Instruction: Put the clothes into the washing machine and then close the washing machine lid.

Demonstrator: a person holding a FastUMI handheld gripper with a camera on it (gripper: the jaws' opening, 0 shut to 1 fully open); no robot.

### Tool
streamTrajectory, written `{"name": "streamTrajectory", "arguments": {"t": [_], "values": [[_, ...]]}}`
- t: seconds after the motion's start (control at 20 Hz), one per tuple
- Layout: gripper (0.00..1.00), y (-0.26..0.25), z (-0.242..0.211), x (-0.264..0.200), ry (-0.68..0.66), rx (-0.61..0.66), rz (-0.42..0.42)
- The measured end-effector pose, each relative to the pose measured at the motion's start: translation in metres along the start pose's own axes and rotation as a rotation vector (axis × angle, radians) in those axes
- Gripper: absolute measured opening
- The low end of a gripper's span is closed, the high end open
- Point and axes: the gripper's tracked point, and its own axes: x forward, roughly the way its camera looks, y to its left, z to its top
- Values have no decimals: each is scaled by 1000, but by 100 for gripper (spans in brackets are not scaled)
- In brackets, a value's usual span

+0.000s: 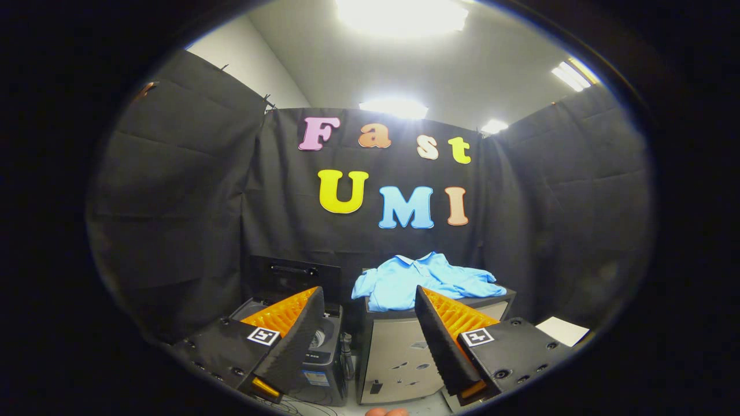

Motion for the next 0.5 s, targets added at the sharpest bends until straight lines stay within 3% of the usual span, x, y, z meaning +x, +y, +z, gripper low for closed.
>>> {"name": "streamTrajectory", "arguments": {"t": [0.5], "values": [[98,2,8,12,-5,-24,-4]]}}
